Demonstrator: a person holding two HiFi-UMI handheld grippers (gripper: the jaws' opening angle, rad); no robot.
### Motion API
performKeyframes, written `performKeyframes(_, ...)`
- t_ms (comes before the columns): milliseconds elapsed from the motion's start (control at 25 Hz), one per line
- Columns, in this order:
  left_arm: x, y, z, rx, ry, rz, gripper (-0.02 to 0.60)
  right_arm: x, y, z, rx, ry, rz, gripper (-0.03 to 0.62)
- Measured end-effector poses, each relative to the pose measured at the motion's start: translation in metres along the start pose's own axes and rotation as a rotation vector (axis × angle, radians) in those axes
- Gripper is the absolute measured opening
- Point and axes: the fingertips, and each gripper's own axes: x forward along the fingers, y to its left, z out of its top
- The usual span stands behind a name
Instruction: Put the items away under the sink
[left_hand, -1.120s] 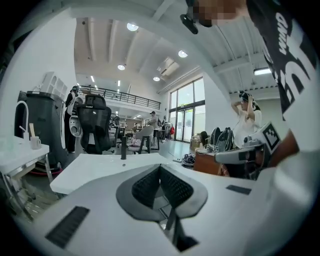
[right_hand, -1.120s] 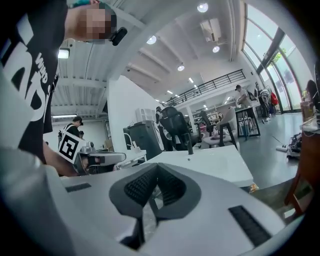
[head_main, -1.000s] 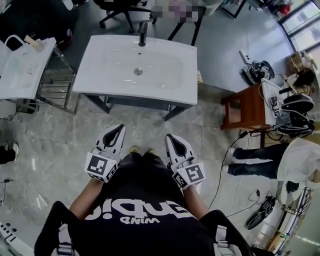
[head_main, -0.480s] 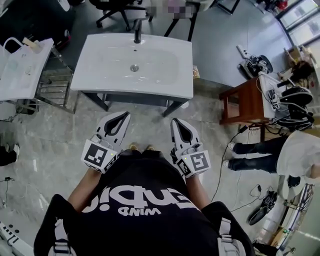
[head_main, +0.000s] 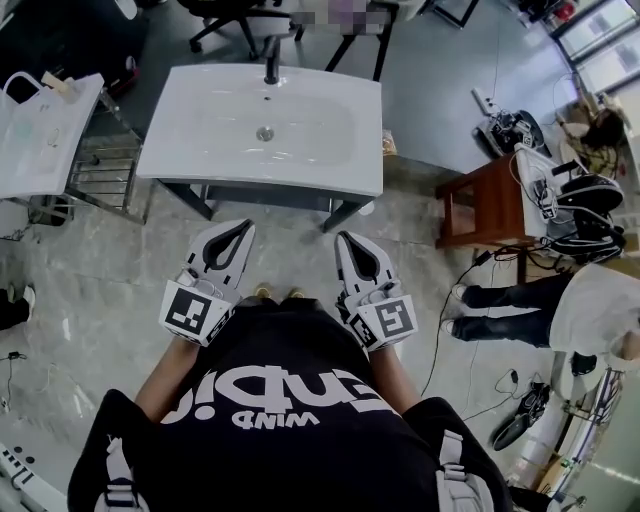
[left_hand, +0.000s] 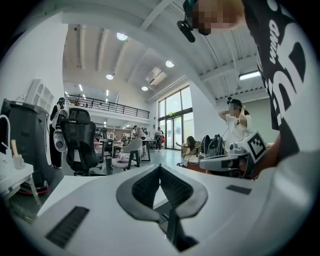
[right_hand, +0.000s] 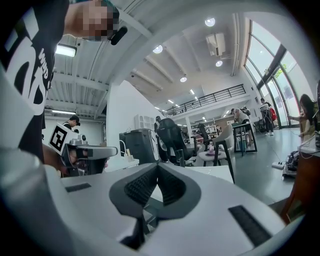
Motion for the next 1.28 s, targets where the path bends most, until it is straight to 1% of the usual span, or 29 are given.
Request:
performKeyframes(600, -0.009, 0.008, 0.002, -0.012, -0.014, 0.040, 0.020, 0.009, 0.009, 0.004, -0.042, 0.005, 0.040, 0.017)
performKeyframes(1080, -0.009, 0.008, 0.005, -0.005, -0.020, 0.048, 0.020, 0.011, 0.012, 0.006, -0.050, 0.007, 0.044, 0.017)
performKeyframes(1280, -0.007, 0.007, 0.005, -0.021, -0.020, 0.057, 0.020, 0.011, 0.012, 0.008, -0.058, 0.007, 0.050, 0.017)
